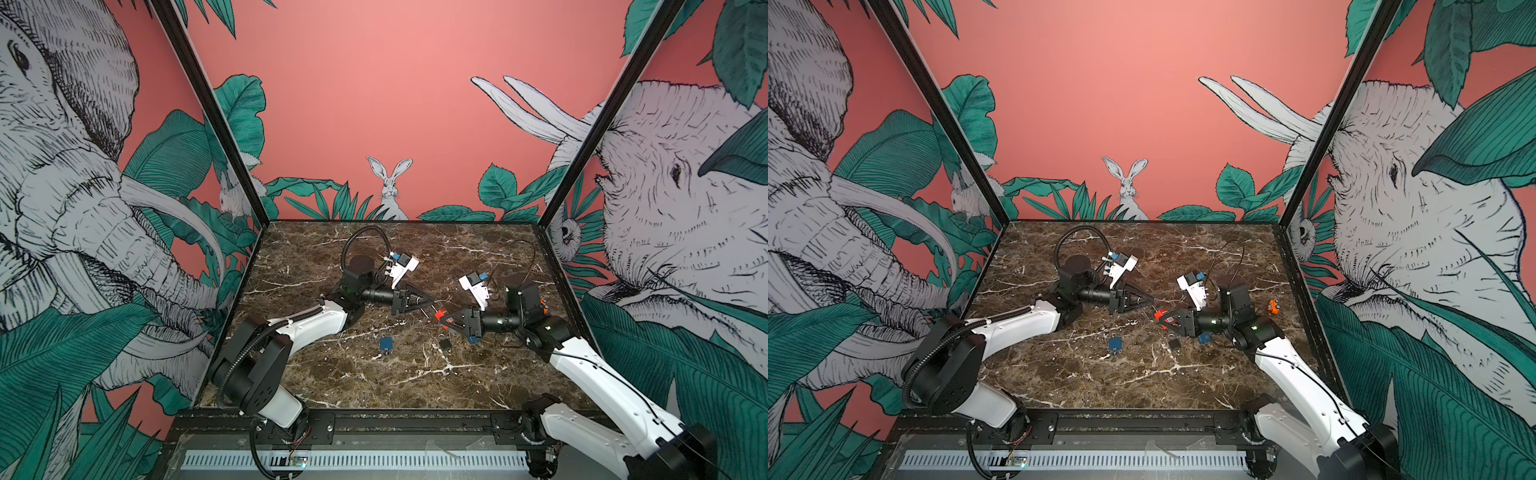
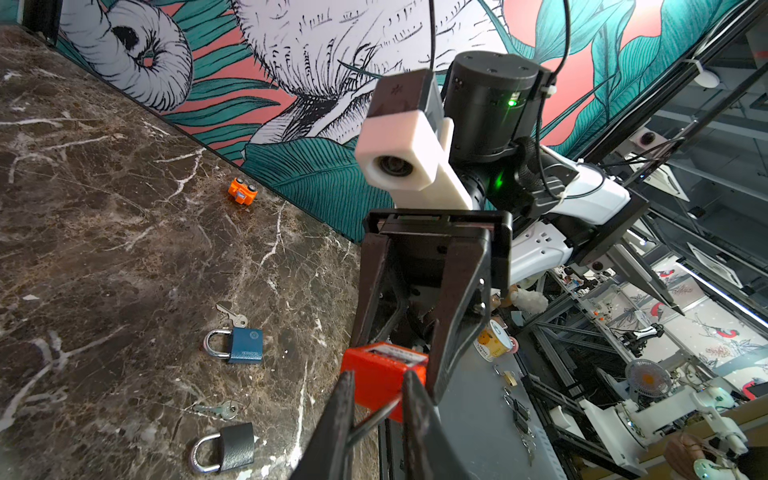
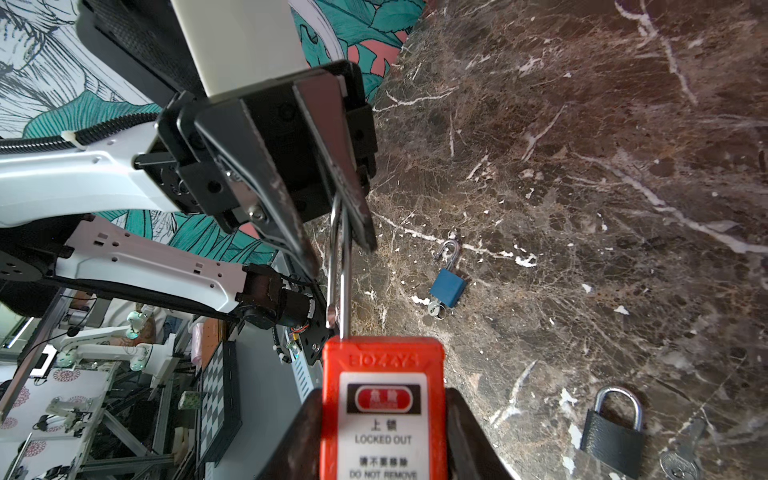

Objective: Lock with the key

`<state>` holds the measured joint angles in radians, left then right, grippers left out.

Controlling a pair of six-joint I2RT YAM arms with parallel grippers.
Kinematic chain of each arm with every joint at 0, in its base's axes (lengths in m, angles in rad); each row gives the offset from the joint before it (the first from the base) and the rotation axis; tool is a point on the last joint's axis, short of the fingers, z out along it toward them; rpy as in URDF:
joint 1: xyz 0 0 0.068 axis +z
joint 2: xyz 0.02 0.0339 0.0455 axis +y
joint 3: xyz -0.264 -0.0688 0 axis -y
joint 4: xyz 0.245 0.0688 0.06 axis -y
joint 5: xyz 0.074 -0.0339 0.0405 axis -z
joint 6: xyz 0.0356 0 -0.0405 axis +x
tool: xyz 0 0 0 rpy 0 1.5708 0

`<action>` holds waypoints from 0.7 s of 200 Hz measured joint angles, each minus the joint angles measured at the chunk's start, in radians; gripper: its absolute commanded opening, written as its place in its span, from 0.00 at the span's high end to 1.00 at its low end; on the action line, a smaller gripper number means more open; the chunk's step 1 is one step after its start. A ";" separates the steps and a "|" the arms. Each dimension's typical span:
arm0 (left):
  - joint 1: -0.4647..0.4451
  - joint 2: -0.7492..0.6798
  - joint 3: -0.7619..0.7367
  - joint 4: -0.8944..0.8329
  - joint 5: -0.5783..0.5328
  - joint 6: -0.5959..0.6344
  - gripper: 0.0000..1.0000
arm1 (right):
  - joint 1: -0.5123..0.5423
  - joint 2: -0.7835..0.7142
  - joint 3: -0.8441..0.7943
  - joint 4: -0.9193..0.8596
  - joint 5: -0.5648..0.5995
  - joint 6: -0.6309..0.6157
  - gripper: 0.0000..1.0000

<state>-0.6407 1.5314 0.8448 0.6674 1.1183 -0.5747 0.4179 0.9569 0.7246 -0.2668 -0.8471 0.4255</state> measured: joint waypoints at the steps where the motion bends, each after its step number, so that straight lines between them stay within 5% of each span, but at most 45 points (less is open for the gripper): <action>1: 0.000 0.000 0.000 0.002 0.000 -0.001 0.78 | -0.001 -0.001 0.000 0.000 0.000 0.000 1.00; 73: 0.000 0.002 -0.003 0.042 0.029 -0.040 0.69 | -0.015 -0.027 0.010 -0.002 0.028 -0.060 1.00; 140: -0.004 0.048 0.003 0.027 0.077 -0.058 1.00 | -0.024 -0.005 0.010 0.034 0.003 -0.065 1.00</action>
<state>-0.6445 1.5795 0.8478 0.6945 1.1950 -0.6323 0.3939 0.9520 0.7341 -0.2333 -0.8444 0.3603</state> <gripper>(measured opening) 0.074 0.383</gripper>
